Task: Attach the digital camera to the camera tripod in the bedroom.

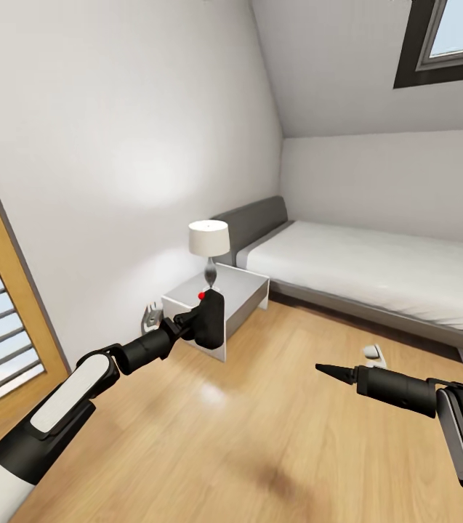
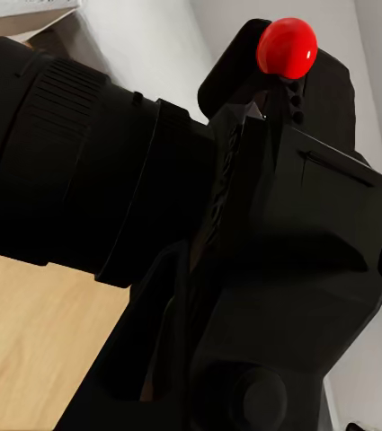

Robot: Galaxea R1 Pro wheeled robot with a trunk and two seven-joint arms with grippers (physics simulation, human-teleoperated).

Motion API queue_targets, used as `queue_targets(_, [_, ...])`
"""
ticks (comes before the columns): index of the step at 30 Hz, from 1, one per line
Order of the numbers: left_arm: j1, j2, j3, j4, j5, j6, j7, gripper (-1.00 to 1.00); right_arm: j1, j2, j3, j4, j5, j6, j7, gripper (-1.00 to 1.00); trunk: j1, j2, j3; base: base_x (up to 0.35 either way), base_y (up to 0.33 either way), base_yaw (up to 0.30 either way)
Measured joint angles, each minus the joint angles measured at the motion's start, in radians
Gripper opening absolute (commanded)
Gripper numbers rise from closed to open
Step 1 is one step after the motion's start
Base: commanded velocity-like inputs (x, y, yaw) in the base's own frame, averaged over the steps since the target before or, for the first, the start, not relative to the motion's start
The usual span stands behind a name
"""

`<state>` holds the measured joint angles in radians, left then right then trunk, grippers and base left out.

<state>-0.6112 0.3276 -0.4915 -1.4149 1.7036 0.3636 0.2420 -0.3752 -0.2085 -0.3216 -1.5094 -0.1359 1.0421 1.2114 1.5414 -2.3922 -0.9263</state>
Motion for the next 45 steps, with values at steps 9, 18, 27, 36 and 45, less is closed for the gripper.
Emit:
queue_targets(9, [0.000, 0.000, 0.000, 0.001, 0.000, 0.000, 0.000, -1.00, 0.000, 0.000, 0.000, 0.000, 0.000, 0.000, 0.000, 1.00, -0.035, 0.063, 0.028, 0.000, 0.000, 0.000])
queue_targets(18, [0.000, 0.000, 0.000, 0.001, 0.000, 0.000, 0.000, -1.00, 0.000, 0.000, 0.000, 0.000, 0.000, 0.000, 0.000, 1.00, -0.069, 0.126, 0.056, 0.000, 0.000, 0.000])
queue_targets(27, [0.000, 0.000, 0.000, 0.003, 0.002, 0.000, 0.001, -1.00, 0.000, 0.000, 0.000, 0.000, 0.000, 0.000, 0.000, 1.00, -0.104, 0.189, 0.085, 0.000, 0.000, 0.000])
queue_targets(36, [0.000, 0.000, 0.000, 0.008, 0.003, 0.000, 0.001, -1.00, 0.000, 0.000, 0.000, 0.000, 0.000, 0.000, 0.000, 1.00, -0.138, 0.252, 0.113, 0.000, 0.000, 0.000])
queue_targets(45, [0.000, 0.000, 0.000, 0.008, 0.003, -0.001, 0.001, -1.00, 0.000, 0.000, 0.000, 0.000, 0.000, 0.000, 0.000, 1.00, -0.173, 0.315, 0.141, 0.000, 0.000, 0.000])
